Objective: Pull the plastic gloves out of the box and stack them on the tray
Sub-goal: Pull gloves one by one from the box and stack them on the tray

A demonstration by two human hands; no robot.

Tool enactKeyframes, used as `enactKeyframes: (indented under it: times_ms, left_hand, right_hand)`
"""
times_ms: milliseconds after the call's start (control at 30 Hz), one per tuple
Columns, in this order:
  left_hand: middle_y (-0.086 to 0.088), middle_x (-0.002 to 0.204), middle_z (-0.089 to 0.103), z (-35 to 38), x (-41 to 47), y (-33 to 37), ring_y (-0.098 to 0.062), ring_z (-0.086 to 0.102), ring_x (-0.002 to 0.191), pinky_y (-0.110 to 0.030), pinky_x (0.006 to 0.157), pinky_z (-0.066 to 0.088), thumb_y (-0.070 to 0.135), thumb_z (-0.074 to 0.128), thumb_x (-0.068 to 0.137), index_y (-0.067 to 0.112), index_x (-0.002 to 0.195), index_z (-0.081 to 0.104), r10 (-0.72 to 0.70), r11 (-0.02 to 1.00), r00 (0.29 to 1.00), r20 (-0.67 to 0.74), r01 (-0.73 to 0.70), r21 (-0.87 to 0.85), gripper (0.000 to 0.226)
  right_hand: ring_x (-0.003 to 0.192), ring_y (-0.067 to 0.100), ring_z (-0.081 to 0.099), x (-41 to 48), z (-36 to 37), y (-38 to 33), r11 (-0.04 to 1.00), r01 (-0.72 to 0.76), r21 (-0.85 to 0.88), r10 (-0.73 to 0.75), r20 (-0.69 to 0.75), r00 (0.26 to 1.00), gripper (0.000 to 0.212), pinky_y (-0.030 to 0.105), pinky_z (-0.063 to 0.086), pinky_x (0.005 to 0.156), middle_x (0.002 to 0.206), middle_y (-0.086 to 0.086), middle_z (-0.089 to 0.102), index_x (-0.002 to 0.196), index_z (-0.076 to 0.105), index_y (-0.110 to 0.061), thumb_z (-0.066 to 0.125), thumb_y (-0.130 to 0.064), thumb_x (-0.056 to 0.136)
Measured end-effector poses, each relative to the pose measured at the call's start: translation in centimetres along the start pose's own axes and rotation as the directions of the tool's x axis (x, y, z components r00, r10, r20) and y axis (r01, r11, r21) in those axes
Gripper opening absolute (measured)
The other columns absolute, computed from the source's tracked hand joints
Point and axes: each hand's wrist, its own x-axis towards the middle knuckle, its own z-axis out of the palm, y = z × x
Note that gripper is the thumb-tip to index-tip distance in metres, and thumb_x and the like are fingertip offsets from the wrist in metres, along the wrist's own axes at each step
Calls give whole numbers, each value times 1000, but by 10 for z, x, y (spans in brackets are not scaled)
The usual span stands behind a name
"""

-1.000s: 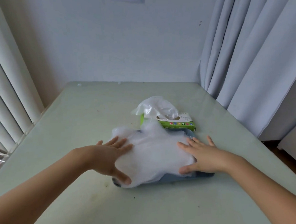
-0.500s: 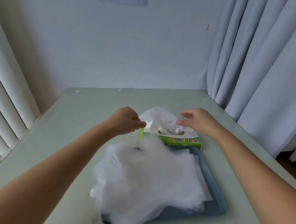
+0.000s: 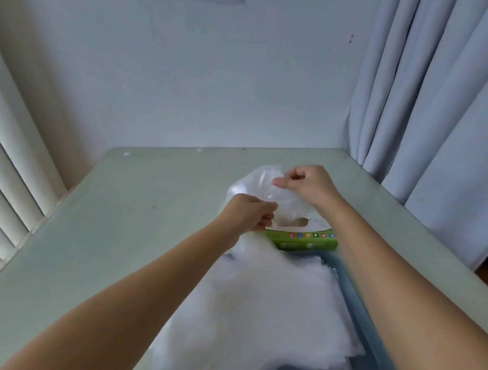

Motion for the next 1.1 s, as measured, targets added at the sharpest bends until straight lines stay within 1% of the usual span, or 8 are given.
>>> enactKeyframes:
  times_ms: [100, 233, 333, 433, 633, 733, 900, 1100]
  left_hand:
    - [-5, 92, 64, -2, 8, -3, -18, 64, 80, -32, 85, 56, 33, 71, 84, 0, 113, 61, -21, 1000, 997, -73, 21, -10, 45]
    - [-8, 126, 53, -2, 14, -3, -26, 56, 110, -38, 96, 48, 48, 75, 75, 2, 139, 37, -39, 998, 975, -218, 49, 39, 88]
    - [-4, 112, 58, -4, 17, 1, -21, 57, 98, -27, 78, 45, 47, 72, 79, 9, 112, 57, -5, 1000, 983, -183, 6, 4, 53]
    - [-2, 90, 51, -4, 19, 4, -18, 48, 83, -27, 72, 40, 40, 69, 84, 15, 84, 54, 58, 997, 980, -188, -67, -42, 29]
    - [5, 81, 63, -2, 16, 2, -7, 54, 69, -21, 65, 42, 14, 70, 85, 9, 101, 65, 116, 967, 970, -212, -159, -198, 18]
    - [6, 82, 62, -2, 14, 0, -8, 55, 71, -26, 74, 42, 16, 73, 82, 10, 100, 64, 81, 968, 974, -213, -128, -216, 21]
    - [0, 86, 64, -6, 17, -4, -13, 57, 73, -24, 59, 43, 17, 75, 80, 9, 97, 64, 80, 971, 966, -247, -132, -201, 22]
    - [-9, 92, 64, -8, 21, -11, -21, 59, 76, -33, 79, 53, 18, 73, 83, 3, 93, 63, 26, 985, 963, -270, -71, -157, 21]
  right_hand:
    - [70, 3, 57, -3, -5, -4, 997, 53, 61, -48, -73, 996, 19, 15, 42, 65, 75, -6, 65, 83, 72, -10, 78, -26, 77]
    - [70, -2, 58, -8, -11, -2, 997, 73, -10, -73, -13, 997, 15, 11, 41, 66, 82, -4, 68, 91, 74, -11, 69, -25, 87]
    - [72, -9, 57, -11, -17, 2, 994, 106, -23, -105, 20, 994, 18, 9, 40, 68, 85, -8, 68, 101, 72, -11, 61, -22, 93]
    - [61, -17, 54, -15, -22, 5, 988, 154, -6, -154, 9, 988, 15, 2, 38, 63, 76, -17, 62, 105, 69, -15, 58, -14, 94]
    - [74, -6, 65, -24, -34, 6, 965, 204, 163, -169, -207, 964, 16, 5, 45, 73, 81, -10, 72, 81, 73, -23, 77, -9, 76]
    - [72, -1, 66, -25, -36, 8, 960, 207, 187, -156, -256, 954, 12, 7, 47, 71, 73, -12, 72, 75, 74, -24, 80, -13, 74]
    - [69, 0, 60, -20, -42, 14, 967, 177, 183, -92, -398, 913, 4, 13, 44, 72, 74, -10, 68, 81, 71, -19, 72, -15, 82]
    - [71, -1, 60, -27, -55, -5, 921, 205, 333, -32, -459, 888, 15, 11, 41, 64, 85, 0, 70, 80, 50, -18, 49, -11, 93]
